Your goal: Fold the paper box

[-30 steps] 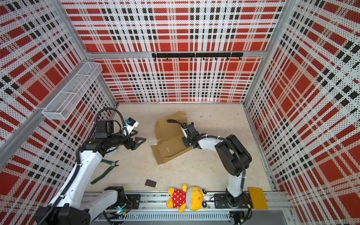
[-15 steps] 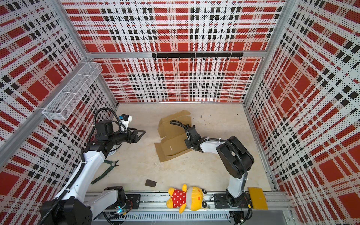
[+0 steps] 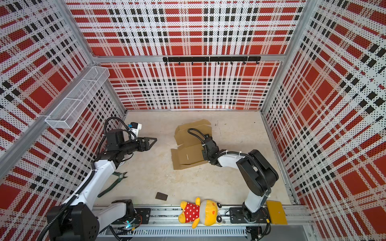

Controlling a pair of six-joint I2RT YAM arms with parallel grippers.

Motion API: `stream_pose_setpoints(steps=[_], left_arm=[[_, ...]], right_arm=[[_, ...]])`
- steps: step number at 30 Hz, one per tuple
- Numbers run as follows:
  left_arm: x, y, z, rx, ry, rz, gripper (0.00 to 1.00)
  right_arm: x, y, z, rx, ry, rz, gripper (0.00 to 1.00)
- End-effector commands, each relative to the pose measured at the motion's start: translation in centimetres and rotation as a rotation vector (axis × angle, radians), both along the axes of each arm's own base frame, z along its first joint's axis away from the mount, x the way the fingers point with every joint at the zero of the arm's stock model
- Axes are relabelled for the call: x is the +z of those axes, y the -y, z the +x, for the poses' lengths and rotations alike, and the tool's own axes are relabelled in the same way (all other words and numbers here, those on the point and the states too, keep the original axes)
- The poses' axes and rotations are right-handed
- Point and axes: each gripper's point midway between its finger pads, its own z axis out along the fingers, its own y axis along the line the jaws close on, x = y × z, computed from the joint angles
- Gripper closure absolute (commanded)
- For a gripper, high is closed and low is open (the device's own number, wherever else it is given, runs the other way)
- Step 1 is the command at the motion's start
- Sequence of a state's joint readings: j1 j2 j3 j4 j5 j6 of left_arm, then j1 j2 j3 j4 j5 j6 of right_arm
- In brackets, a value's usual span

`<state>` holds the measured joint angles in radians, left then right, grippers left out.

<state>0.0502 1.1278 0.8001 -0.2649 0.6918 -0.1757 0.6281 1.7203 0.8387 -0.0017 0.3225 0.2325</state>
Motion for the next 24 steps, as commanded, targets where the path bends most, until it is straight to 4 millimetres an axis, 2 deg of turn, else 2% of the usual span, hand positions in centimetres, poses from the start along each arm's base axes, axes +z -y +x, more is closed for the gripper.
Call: stream_pose_setpoints(steps=[1, 5, 7, 11, 13, 17, 24], left_arm=[[-0.2, 0.2, 0.2, 0.003, -0.004, -0.026, 0.28], [-0.5, 0.3, 0.2, 0.008, -0.020, -0.046, 0.36], [-0.5, 0.4, 0.2, 0.004, -0.028, -0.059, 0.46], [-0.5, 1.0, 0.3, -0.020, -0.046, -0.086, 0.75], [-1.0, 1.7, 0.6, -0.041, -0.075, -0.099, 0.98], [-3.0, 2.8, 1.8, -0.068, -0.183, -0.145, 1.00], [-5.7, 3.9, 5.4, -0.038, -0.295, -0.259, 1.00]], right_arm=[[1.7, -0.1, 0.6, -0.037, 0.067, 0.049, 1.00], [1.5, -0.1, 0.6, -0.041, 0.066, 0.051, 1.00], [1.5, -0.2, 0.6, -0.045, 0.063, 0.058, 1.00], [1.7, -0.2, 0.6, -0.057, 0.072, 0.074, 1.00], [1.8, -0.2, 0.6, -0.061, 0.073, 0.081, 1.00], [2.1, -0.2, 0.6, -0.068, 0.076, 0.094, 1.00], [2.7, -0.9, 0.5, -0.068, 0.071, 0.138, 1.00]])
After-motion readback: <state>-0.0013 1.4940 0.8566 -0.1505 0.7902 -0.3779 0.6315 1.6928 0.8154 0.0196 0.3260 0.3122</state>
